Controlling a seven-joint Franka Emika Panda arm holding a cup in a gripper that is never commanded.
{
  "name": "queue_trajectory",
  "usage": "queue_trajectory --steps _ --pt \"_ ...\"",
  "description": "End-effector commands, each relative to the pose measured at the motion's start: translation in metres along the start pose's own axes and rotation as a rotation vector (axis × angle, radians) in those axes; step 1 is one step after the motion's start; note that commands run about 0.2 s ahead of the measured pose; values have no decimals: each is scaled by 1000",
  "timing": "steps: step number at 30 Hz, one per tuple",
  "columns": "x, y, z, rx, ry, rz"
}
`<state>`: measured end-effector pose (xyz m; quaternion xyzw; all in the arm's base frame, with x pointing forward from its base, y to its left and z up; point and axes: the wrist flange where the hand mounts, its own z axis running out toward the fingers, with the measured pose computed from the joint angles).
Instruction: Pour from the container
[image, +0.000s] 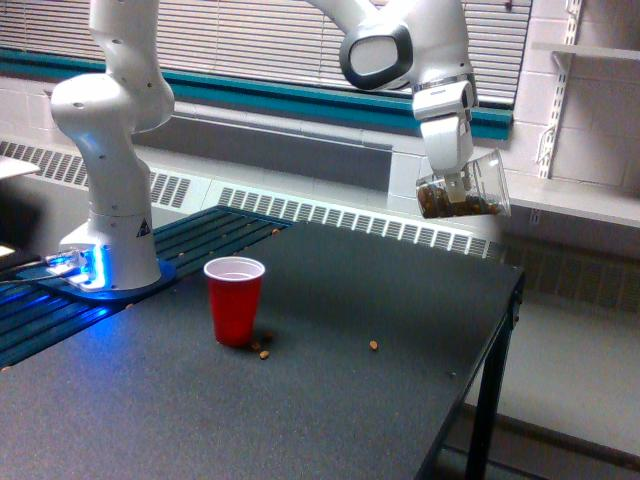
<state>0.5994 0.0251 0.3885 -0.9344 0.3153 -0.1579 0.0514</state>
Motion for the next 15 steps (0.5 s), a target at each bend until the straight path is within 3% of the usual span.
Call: queue_trajectory --steps 1,15 --pt "7 -6 -47 54 69 -16" --pt "-13 6 -100 76 150 -78"
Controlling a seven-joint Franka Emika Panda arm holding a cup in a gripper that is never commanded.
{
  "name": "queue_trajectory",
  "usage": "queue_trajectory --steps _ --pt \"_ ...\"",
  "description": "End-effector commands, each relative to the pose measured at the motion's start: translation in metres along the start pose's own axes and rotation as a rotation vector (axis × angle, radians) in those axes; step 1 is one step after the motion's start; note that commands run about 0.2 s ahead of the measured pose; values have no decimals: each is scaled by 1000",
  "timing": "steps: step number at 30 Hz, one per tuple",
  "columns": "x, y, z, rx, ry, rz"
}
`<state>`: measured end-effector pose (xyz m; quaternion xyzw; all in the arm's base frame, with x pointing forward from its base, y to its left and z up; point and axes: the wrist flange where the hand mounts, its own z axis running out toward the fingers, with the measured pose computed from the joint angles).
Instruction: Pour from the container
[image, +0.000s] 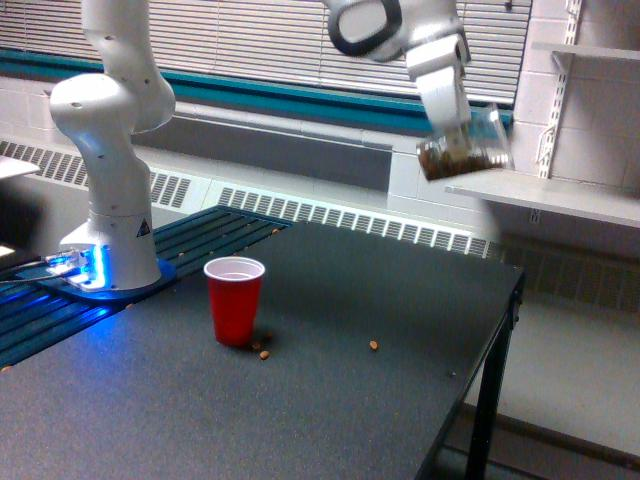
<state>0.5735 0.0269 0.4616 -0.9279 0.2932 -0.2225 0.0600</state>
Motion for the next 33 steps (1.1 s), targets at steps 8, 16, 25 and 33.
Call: queue_trajectory --steps 8,16,25,33 --pt "-25 34 -54 -2 65 -39" --pt "-36 67 -82 -17 101 -14" --pt "-61 92 -85 -44 80 -6" --pt "-109 89 -68 -50 55 1"
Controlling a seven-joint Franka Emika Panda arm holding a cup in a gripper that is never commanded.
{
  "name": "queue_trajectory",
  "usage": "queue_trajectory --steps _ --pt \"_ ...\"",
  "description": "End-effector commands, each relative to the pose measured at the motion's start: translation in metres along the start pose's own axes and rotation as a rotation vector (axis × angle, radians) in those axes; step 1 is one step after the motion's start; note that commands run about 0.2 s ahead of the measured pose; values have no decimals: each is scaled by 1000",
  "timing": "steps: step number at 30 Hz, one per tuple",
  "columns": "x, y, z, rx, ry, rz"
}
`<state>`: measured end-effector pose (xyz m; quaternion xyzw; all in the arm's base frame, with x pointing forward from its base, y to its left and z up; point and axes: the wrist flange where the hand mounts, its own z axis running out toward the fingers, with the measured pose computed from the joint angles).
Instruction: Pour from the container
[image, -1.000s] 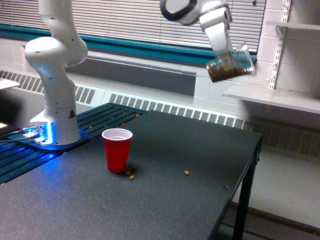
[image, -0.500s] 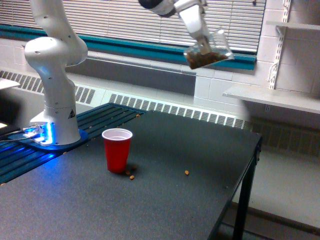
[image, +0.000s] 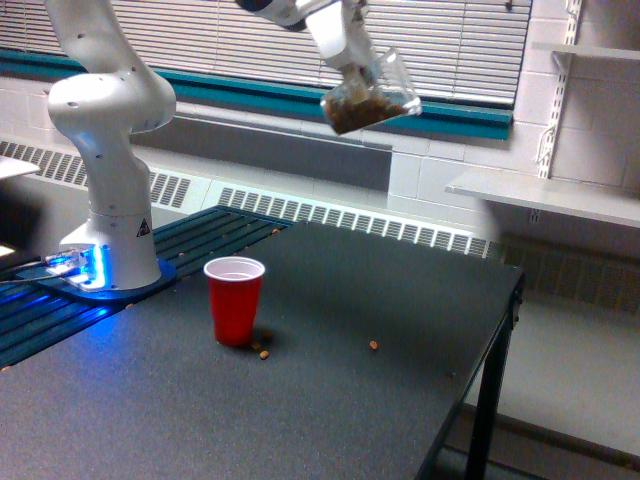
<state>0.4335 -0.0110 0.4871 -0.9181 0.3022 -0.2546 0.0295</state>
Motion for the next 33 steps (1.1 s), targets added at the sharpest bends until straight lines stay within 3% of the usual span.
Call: queue_trajectory --steps 1,12,33 --pt "-45 -10 15 -5 -32 -3" --pt "-116 11 49 -55 -145 -8" --pt "-103 50 45 -129 -206 8"
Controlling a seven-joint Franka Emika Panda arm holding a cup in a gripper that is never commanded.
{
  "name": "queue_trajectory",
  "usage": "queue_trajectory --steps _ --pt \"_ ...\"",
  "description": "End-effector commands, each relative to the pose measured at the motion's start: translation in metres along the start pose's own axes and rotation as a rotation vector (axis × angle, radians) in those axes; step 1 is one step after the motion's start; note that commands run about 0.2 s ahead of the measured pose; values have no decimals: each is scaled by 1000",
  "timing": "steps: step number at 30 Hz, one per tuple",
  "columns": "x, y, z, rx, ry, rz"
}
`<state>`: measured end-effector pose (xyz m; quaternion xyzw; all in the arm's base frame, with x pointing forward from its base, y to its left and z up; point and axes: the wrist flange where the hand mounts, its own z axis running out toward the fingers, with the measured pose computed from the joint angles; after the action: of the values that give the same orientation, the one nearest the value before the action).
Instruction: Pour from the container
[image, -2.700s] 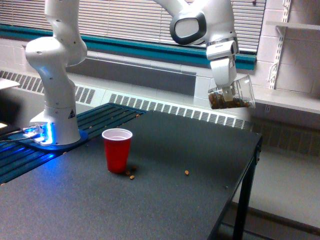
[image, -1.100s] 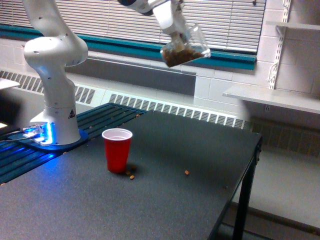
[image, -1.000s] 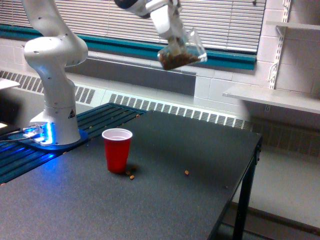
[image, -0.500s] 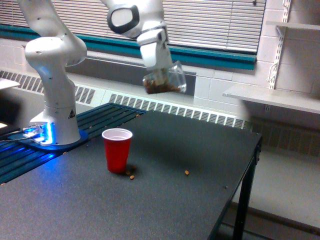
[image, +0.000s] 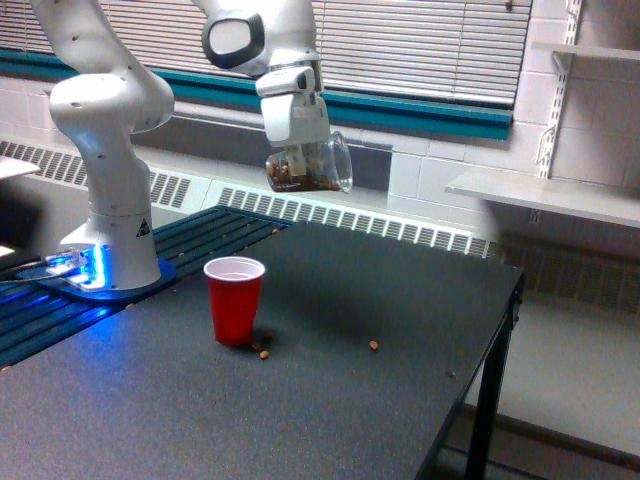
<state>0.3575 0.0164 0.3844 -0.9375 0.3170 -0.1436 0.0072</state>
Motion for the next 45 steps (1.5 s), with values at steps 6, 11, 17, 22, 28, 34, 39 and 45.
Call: queue_trajectory --steps 6,11,17,22,28,34,39,45 --pt "8 16 -3 -26 -33 1" --pt "3 22 4 -41 -69 -2" --pt "-2 28 11 -56 -107 -3" --pt "-6 33 18 -74 -128 3" --pt "-6 41 20 -93 -138 10" --pt "-6 52 18 -120 -136 25" --pt "-3 63 12 -137 -131 50" --pt "-6 74 7 -155 -143 68"
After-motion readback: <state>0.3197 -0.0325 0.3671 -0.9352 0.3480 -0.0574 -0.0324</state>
